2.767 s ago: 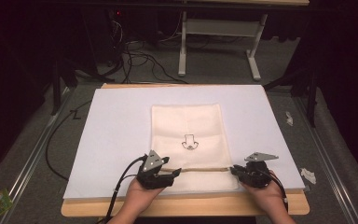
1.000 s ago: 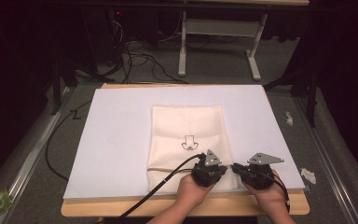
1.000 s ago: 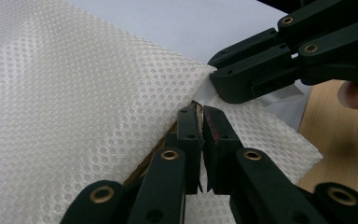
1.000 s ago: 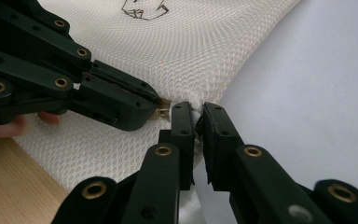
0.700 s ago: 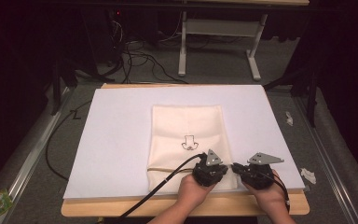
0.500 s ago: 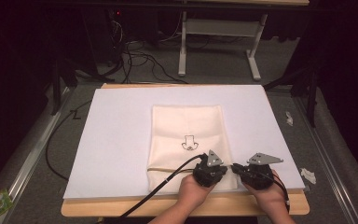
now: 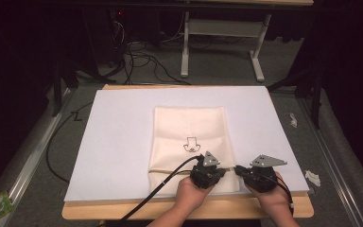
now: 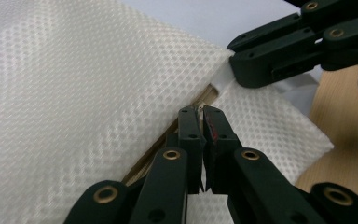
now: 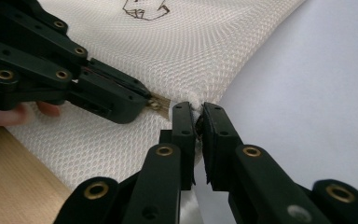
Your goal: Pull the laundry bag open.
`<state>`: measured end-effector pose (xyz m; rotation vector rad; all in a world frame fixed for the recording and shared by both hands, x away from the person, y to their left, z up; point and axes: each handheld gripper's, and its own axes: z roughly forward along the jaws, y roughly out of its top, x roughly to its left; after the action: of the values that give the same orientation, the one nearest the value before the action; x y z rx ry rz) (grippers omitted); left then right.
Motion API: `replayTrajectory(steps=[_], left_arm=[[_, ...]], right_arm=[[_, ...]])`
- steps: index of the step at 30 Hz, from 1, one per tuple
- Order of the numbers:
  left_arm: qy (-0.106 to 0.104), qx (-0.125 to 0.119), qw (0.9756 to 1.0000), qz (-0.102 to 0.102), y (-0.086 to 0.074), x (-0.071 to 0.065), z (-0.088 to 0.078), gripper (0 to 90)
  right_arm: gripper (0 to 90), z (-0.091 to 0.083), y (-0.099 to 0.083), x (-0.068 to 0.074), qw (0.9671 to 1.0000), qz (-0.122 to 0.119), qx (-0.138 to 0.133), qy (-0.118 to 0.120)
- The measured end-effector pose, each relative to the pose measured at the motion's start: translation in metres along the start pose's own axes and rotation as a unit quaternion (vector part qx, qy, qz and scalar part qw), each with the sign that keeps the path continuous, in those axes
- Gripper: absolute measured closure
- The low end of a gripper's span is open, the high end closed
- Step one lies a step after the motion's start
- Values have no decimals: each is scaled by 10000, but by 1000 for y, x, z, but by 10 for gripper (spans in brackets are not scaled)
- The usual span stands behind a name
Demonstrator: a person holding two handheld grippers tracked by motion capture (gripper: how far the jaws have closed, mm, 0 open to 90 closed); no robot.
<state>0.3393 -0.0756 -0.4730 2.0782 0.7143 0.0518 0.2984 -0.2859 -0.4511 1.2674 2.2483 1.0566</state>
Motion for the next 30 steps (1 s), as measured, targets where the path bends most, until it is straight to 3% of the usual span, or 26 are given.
replayTrajectory(steps=[4, 9, 14, 27, 30], left_arm=[[102, 20, 9999, 23, -2, 3, -6, 873], [187, 52, 9995, -232, -12, 18, -21, 873], [287, 43, 9993, -234, -17, 24, -32, 873], [705, 312, 9963, -387, -39, 63, -89, 873], [849, 449, 9943, -451, -49, 77, -112, 873]], right_arm=[[853, -1, 0, -1, 10000, 21, -13, -59], [853, -4, -2, -9, 9999, 145, -50, -74], [853, -5, -2, -10, 9998, 141, -76, -114], [853, -5, -4, -12, 9997, 189, -41, -160], [853, -5, -5, -13, 9996, 226, -20, -150]])
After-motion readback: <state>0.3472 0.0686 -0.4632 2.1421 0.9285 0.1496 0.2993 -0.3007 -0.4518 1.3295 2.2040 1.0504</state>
